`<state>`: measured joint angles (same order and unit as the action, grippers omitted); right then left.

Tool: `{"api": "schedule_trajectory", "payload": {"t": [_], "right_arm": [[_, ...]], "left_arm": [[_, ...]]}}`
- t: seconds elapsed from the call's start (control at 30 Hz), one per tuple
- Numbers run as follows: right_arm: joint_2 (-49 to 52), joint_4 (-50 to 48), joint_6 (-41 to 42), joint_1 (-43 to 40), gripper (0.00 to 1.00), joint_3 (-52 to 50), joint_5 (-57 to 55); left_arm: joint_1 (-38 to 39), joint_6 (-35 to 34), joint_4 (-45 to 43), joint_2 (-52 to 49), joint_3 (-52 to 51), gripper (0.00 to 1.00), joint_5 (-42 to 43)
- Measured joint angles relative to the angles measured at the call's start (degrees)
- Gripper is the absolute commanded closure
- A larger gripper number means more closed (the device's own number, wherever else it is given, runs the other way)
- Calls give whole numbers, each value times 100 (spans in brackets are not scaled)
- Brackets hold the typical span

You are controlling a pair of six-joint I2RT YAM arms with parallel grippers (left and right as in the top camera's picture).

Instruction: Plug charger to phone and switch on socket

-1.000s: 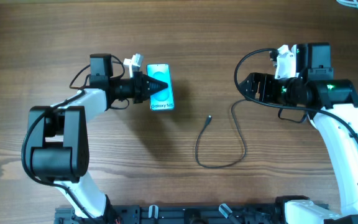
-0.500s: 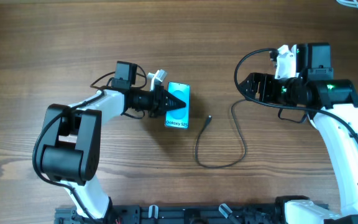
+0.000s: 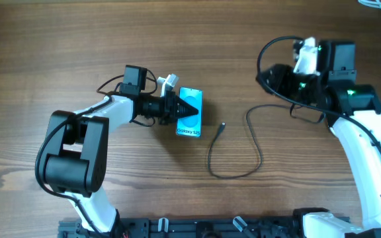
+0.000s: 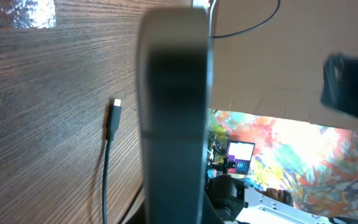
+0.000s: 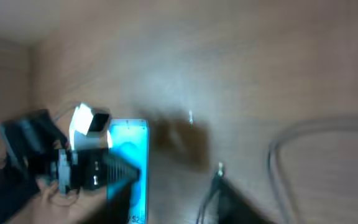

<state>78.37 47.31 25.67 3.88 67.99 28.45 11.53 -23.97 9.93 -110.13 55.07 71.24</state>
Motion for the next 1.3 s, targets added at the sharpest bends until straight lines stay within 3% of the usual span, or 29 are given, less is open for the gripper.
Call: {"api": "schedule_trajectory", "payload": {"t": [0.2, 0.43, 0.57, 0.73, 1.0, 1.3], "right_arm": [[59, 1563, 699, 1788, 57, -92, -1246], [1001, 881, 2109, 3598, 50, -463, -2079], [2041, 203, 2273, 3720, 49, -483, -2295], [2778, 79, 2315, 3696, 39, -490, -2846], [2820, -136, 2402, 3099, 53, -492, -3047], [2820, -153, 2448, 3093, 49, -492, -3042]], "left_arm": [[0, 37, -9, 0, 0, 96, -2], [-321, 72, 282, 0, 2, 96, -11], [-474, 81, 446, 0, 0, 96, -181], [-463, 81, 450, 0, 0, 96, -243], [-463, 79, 463, 0, 0, 96, -245], [-463, 81, 463, 0, 0, 96, -245]]}}
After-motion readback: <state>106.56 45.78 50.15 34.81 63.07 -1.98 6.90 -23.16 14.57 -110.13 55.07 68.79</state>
